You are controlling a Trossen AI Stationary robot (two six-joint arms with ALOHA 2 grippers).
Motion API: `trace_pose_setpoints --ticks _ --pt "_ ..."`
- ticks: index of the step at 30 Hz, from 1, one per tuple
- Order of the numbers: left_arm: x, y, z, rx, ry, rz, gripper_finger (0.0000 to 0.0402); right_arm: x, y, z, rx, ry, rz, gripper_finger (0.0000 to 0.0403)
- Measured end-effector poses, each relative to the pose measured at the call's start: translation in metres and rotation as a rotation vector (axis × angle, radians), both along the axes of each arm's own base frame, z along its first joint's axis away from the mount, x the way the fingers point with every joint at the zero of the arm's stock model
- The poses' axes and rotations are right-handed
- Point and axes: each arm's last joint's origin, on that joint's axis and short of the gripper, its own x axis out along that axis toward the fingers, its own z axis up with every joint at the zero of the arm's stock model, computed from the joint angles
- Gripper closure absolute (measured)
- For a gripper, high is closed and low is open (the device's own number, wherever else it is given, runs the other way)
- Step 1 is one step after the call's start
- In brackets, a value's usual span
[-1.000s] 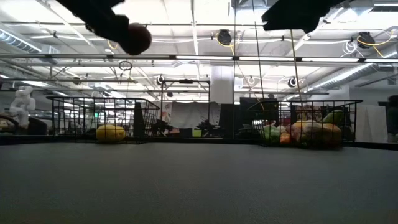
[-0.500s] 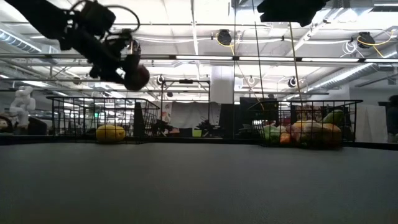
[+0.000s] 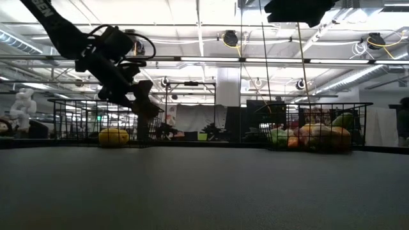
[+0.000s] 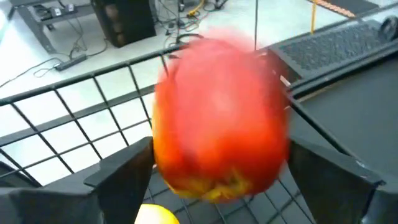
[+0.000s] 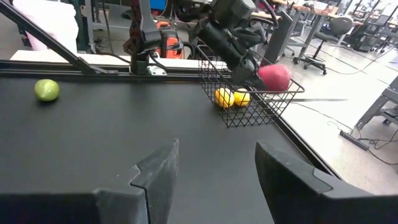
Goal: Sort produce into baskets
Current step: Put the left red apple into the left black wire basket, then put the red apple into the left black wire basket
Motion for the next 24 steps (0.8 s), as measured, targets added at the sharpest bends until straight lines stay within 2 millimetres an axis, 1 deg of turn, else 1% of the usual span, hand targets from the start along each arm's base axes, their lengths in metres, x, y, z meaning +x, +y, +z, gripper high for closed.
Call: trace_pose_setpoints --ticks 3,7,10,12,15,19,24 --pt "-0.002 0.004 -0.001 0.000 -0.005 0.021 0.0023 0.000 0.000 -0.001 0.007 0.003 -0.003 0.0200" --pt "-0.004 0.005 0.002 0.002 -0.018 0.019 0.0017 -0.001 0.000 -0.002 0.016 0.011 -0.007 0.0200" --pt "-0.004 0.003 0.010 0.023 -0.042 -0.004 0.0016 -0.001 0.000 -0.002 0.025 0.013 -0.011 0.0200" --pt "-0.003 -0.001 0.022 0.047 -0.087 -0.049 0.0016 -0.001 0.000 -0.002 0.035 0.009 -0.014 0.0200" --pt "-0.003 -0.013 0.044 0.085 -0.191 -0.117 0.0016 -0.001 0.000 -0.002 0.037 0.008 -0.014 0.0200" --pt "-0.005 -0.037 0.071 0.139 -0.306 -0.246 0.0016 -0.001 0.000 -0.003 0.036 0.011 -0.015 0.0200" --pt "-0.006 -0.070 0.086 0.143 -0.377 -0.428 0.0016 -0.002 -0.001 -0.005 0.084 0.016 -0.034 0.0200"
